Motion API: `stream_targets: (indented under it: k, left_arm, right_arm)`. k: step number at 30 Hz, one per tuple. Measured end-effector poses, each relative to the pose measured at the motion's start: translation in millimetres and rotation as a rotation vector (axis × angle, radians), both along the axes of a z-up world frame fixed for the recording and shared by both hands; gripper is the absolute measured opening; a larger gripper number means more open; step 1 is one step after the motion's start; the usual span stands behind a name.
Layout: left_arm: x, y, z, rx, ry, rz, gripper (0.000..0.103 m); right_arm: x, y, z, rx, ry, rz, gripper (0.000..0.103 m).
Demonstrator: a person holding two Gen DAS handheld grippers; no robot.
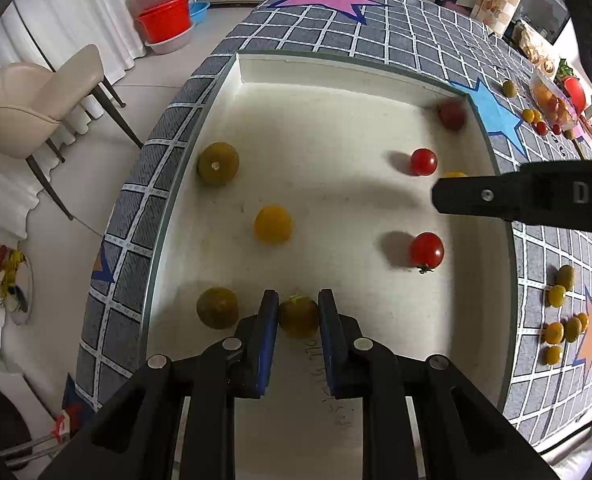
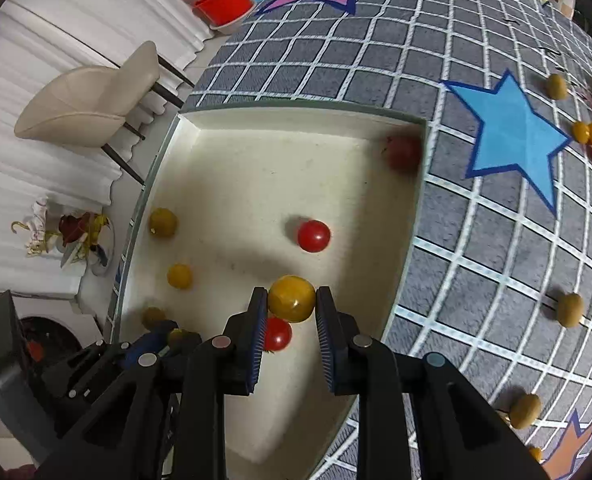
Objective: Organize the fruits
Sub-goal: 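Carry both yellow tomatoes over the white tray and open both tools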
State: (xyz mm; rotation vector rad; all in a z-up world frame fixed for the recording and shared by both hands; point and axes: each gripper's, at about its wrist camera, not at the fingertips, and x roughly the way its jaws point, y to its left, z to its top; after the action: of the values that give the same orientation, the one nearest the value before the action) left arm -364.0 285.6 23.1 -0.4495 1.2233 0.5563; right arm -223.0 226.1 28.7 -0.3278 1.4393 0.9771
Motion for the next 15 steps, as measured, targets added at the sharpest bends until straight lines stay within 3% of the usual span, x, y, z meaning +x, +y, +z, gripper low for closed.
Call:
stream_targets:
  k: [15]
  left_arm:
    - [8,-12,-3,0.060,0.022,-0.043,0.022]
  right_arm:
    - [-5,29,-18,-0.046,-0.035,0.055,0.028]
